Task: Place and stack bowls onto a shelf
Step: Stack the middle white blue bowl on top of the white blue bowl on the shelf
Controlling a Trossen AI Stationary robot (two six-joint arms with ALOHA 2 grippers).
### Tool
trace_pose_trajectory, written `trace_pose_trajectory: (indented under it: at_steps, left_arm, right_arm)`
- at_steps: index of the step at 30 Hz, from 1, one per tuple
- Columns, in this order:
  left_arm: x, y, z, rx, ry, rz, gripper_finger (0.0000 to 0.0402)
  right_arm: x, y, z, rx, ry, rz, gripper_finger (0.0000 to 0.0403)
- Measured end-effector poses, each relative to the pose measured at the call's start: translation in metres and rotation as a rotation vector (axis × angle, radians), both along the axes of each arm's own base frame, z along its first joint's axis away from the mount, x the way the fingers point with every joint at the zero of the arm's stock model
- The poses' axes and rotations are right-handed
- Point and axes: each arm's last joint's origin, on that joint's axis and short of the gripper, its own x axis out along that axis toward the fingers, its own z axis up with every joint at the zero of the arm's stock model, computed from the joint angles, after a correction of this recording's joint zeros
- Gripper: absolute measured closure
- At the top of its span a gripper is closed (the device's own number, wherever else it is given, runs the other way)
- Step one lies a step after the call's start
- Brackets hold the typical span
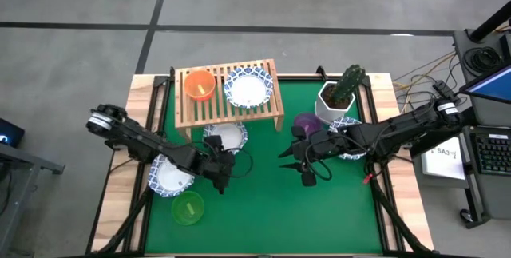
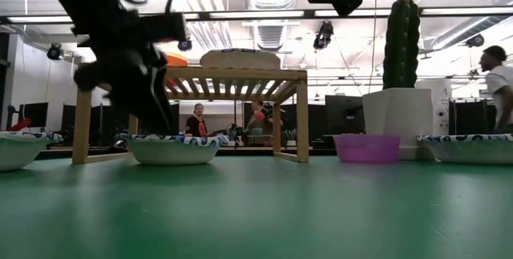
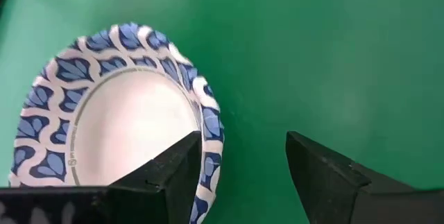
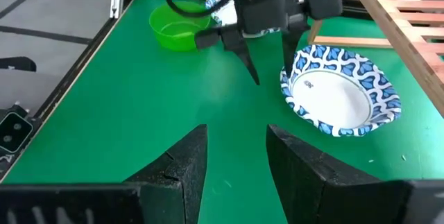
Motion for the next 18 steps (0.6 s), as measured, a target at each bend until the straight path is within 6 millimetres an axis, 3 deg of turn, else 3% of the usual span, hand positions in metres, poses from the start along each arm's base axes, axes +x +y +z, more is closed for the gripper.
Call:
trace_pose_trajectory:
  at_steps: [8, 18]
  left_arm:
    - [0.006, 0.003, -0.023, 0.117, 0.057, 0.042, 0.0248]
    - [0.007, 0.002, -0.04, 0.115, 0.1, 0.069, 0.0345]
  right_arm:
    - [0.0, 0.0, 0.0, -0.002, -0.001, 0.002, 0.0268]
    - [0.0, 0.0, 0.0, -0.006, -0.001, 0.003, 0.0271]
